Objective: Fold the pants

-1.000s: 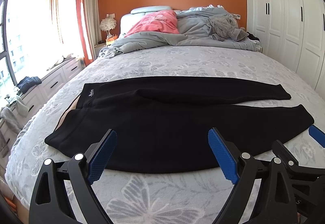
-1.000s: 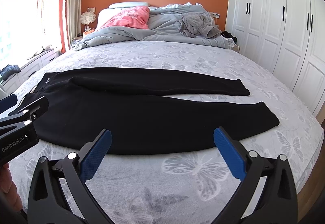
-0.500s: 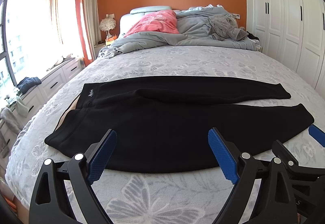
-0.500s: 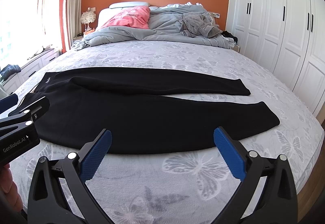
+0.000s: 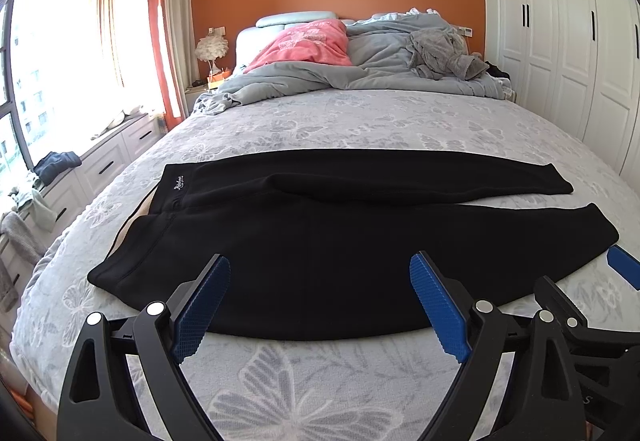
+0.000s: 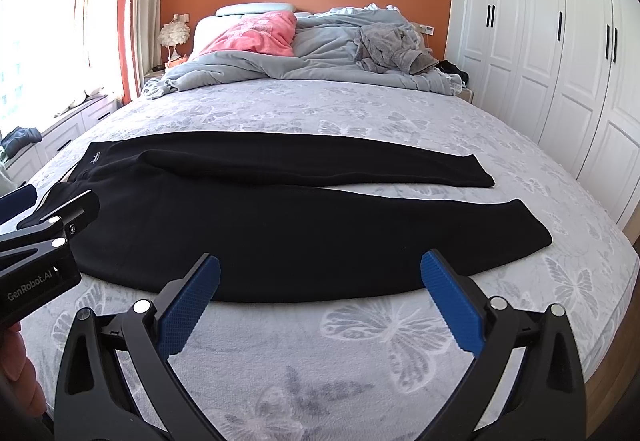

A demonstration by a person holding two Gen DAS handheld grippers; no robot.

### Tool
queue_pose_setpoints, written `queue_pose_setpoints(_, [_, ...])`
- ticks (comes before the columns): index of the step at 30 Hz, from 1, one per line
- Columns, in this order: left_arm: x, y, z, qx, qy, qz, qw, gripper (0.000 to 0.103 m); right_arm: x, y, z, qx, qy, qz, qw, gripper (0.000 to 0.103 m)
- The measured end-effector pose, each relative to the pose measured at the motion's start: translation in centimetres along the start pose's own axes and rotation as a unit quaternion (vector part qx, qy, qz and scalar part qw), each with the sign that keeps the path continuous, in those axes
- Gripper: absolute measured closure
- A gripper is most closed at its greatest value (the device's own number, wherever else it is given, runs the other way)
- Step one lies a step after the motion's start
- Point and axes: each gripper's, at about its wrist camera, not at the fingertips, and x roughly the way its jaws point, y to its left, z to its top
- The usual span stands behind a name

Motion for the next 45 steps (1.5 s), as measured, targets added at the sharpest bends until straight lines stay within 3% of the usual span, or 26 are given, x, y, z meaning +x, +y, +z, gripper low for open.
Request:
queue_pose_setpoints(19, [-0.1,0.2,-0.2,-0.003,0.008,-0.005,0.9999,0.014,0.3,-0.3,0.0,0.005,0.014,0.015,1.000,0.005])
queue_pose_setpoints(22, [0.3,1.5,0.5,-0.015,0.031,-0.039,0.9987,0.013,0.3,-2.2,1.6,0.001,0.035,0.026,0.999,0.005])
queue_pose_setpoints(24, [0.9,4.0,1.7,-0.052,0.058,-0.089,0.9930,0.013,0.5,-4.9,3.4,0.001,0.039,0.035,0.999,0.005])
queue_pose_setpoints(26, [2.3,6.9,3.2,-0.087,0.075,-0.109,0.9874,0.013,1.5,-8.0,5.1,0.002,0.042,0.034,0.999,0.005])
queue_pose_setpoints(29, [6.1,11.6,5.9,-0.120,0.093,-0.083,0.9849,0.013,5.8,-13.8,7.6,0.022,0.060,0.034,0.997,0.005])
queue_pose_setpoints(31, [9.7,15.3,7.9,-0.148,0.102,-0.044,0.9827,0.013,10.3,-18.2,9.0,0.052,0.082,0.032,0.995,0.005])
queue_pose_setpoints(33, [13.1,18.3,9.5,-0.170,0.116,-0.032,0.9781,0.013,14.9,-22.1,10.0,0.086,0.105,0.033,0.990,0.005])
queue_pose_setpoints(39, [24.4,27.9,12.8,-0.285,0.151,0.015,0.9465,0.013,27.8,-31.2,12.5,0.166,0.141,-0.016,0.976,0.005])
queue_pose_setpoints(43, [31.5,30.6,12.9,-0.330,0.196,0.012,0.9233,0.014,34.1,-34.4,13.1,0.180,0.161,-0.046,0.969,0.005])
queue_pose_setpoints(45, [34.1,30.9,12.6,-0.337,0.209,0.022,0.9177,0.014,36.3,-34.9,13.1,0.180,0.174,-0.054,0.967,0.005])
